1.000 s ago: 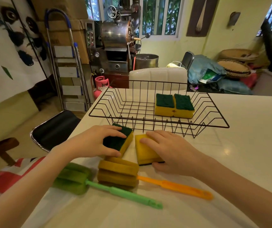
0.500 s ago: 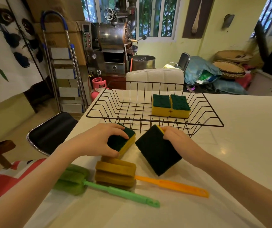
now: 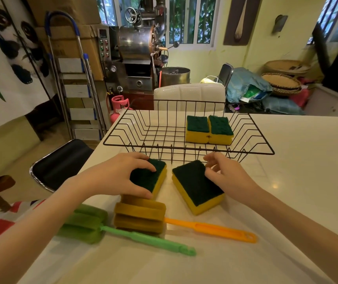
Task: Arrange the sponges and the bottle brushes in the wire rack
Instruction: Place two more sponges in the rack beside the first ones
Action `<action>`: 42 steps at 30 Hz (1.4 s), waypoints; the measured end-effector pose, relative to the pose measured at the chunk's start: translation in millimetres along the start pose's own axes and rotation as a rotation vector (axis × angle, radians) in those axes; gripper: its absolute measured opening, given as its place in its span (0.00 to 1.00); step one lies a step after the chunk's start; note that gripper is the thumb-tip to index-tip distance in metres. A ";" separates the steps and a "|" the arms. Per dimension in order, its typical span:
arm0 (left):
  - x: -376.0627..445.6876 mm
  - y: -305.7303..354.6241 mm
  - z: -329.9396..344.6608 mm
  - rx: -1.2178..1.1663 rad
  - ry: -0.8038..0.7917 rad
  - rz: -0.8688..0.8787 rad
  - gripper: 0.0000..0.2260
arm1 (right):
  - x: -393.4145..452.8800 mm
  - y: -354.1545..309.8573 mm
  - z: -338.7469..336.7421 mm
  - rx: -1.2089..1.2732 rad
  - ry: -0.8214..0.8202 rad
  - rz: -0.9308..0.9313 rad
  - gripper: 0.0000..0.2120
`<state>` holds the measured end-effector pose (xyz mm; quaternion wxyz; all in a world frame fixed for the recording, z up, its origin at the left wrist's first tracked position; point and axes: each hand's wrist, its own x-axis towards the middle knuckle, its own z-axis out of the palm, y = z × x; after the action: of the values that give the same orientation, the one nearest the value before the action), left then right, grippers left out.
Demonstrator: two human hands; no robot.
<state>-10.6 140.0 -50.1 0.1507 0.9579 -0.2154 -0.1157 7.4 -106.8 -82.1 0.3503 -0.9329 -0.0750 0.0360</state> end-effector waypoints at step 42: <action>35.0 15.5 -73.4 -0.009 -0.267 0.288 0.28 | -7.5 -43.2 -79.1 -0.163 -0.556 -0.393 0.25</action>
<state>35.4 128.5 17.8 0.1399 0.8928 -0.3676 -0.2197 4.5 -127.2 6.0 0.2410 -0.8801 -0.3483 0.2146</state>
